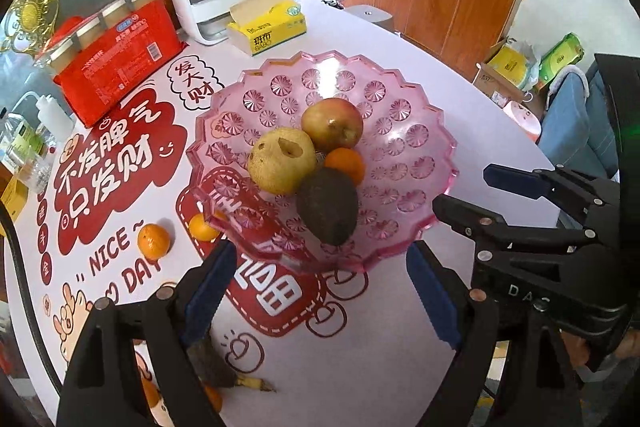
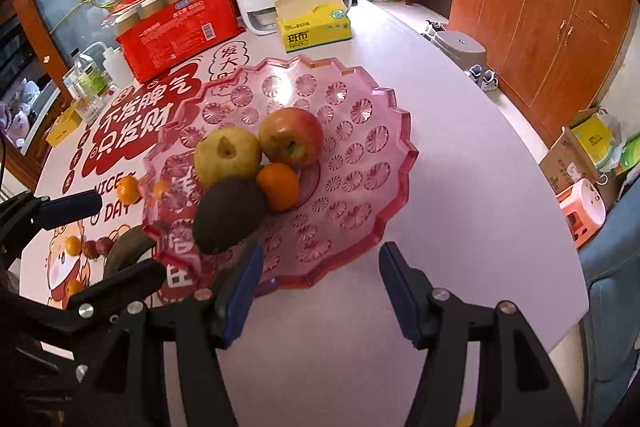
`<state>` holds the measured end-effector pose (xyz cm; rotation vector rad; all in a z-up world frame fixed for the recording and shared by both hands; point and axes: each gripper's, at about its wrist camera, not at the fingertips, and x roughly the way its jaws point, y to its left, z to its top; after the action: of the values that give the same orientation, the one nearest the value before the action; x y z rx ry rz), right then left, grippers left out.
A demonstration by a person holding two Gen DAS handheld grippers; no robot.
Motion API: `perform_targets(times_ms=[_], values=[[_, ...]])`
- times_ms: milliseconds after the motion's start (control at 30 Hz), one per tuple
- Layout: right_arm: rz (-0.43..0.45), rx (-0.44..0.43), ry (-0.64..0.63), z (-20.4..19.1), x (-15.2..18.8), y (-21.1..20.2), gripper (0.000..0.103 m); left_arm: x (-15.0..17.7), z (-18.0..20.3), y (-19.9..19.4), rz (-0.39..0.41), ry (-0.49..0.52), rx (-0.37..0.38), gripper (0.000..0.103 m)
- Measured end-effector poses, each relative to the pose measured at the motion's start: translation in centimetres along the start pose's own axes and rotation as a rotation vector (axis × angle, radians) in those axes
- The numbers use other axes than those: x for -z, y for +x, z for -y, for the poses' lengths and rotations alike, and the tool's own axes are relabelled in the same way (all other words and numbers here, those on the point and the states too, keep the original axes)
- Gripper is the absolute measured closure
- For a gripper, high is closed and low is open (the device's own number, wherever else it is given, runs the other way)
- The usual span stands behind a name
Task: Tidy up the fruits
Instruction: 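Withdraw both open tools from the bowl toward the remaining fruit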
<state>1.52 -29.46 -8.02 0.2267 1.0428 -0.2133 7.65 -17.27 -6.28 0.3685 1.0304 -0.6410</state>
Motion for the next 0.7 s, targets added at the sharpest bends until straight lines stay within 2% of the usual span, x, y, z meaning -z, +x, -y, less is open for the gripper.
perform_targets(times_ms=[200,367,700], values=[[0.017,-0.042,-0.012,-0.3,0.8,-1.9,0.042,2.1,-0.4,-2.4,0.019,-0.036,-0.033,0.017],[0.053,-0.085,-0.048,-1.5,0.7,-3.9,0.042,3.6,-2.1,-5.5,0.07,-0.098,-0.091,0.017],[0.167,-0.207,-0.21,-7.2,-0.7,-8.3,0.041,7.6,-8.8,-13.9,0.192,-0.304,-0.248,0.013]])
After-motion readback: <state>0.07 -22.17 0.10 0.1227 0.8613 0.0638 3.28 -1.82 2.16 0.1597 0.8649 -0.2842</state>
